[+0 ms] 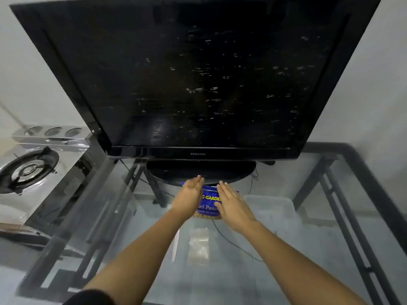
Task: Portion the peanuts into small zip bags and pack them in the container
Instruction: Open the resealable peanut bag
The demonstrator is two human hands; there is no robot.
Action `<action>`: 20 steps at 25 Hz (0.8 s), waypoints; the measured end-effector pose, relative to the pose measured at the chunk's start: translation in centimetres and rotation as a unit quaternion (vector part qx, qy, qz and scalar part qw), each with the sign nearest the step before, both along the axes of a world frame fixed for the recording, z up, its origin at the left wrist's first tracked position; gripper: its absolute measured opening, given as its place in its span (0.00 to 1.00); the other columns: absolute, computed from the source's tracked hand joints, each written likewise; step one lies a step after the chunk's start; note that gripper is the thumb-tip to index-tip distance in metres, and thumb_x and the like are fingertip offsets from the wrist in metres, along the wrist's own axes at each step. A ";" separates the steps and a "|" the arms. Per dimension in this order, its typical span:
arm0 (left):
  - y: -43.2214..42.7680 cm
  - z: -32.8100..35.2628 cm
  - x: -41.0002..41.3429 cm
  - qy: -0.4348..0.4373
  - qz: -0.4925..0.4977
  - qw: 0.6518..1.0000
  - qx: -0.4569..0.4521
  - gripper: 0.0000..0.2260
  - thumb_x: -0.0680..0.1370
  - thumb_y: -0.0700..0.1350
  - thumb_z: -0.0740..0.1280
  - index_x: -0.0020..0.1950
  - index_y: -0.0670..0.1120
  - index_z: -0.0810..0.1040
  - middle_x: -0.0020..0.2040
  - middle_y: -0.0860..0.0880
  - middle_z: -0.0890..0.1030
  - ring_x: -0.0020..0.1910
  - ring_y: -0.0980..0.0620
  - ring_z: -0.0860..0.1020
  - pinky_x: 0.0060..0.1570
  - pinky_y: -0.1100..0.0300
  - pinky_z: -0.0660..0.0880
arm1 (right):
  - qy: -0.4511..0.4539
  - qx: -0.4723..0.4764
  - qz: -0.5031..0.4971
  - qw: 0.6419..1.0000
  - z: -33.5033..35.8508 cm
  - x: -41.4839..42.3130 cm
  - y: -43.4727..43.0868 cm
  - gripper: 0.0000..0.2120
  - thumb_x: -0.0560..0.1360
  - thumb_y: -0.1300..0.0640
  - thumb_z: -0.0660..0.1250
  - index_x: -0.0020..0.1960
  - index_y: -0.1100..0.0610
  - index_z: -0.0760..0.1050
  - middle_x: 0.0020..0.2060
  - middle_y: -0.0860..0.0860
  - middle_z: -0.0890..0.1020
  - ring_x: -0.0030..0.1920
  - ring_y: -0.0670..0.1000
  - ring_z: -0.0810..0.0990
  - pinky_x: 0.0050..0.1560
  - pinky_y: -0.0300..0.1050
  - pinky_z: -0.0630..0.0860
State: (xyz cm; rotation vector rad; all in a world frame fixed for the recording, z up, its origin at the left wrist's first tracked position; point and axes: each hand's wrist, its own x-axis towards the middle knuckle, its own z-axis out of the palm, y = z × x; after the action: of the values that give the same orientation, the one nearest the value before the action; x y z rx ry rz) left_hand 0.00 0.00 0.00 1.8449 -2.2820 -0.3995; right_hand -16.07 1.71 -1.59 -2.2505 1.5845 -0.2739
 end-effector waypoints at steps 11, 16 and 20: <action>-5.3 0.2 2.3 0.100 -0.074 0.983 0.132 0.11 0.78 0.43 0.64 0.58 0.41 0.78 0.55 0.42 0.81 0.54 0.48 0.79 0.51 0.56 0.78 | 0.007 -0.014 -0.031 0.999 -1.1 0.7 -3.0 0.32 0.72 0.50 0.70 0.70 0.57 0.62 0.68 0.53 0.69 0.67 0.49 0.67 0.60 0.45 0.73; -7.7 1.2 2.8 0.130 -0.069 0.956 0.253 0.10 0.76 0.44 0.67 0.56 0.43 0.78 0.54 0.44 0.82 0.53 0.50 0.80 0.48 0.57 0.79 | -0.025 -0.088 -0.015 0.996 -2.1 0.2 -3.5 0.30 0.66 0.49 0.75 0.63 0.60 0.71 0.58 0.55 0.77 0.60 0.51 0.75 0.50 0.44 0.78; -8.6 1.6 3.1 0.156 -0.073 0.937 0.303 0.06 0.76 0.44 0.68 0.51 0.46 0.79 0.51 0.45 0.83 0.51 0.49 0.82 0.48 0.57 0.79 | -0.011 -0.153 0.009 0.988 -3.3 0.0 -3.5 0.32 0.51 0.44 0.82 0.48 0.59 0.78 0.41 0.52 0.83 0.42 0.49 0.83 0.32 0.36 0.78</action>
State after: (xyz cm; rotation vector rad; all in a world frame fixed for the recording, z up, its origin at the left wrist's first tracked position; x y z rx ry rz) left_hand 3.15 -8.65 1.59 1.6650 -2.2204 -1.4456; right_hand -16.08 -1.74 -4.88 -2.4754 1.6014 -0.5699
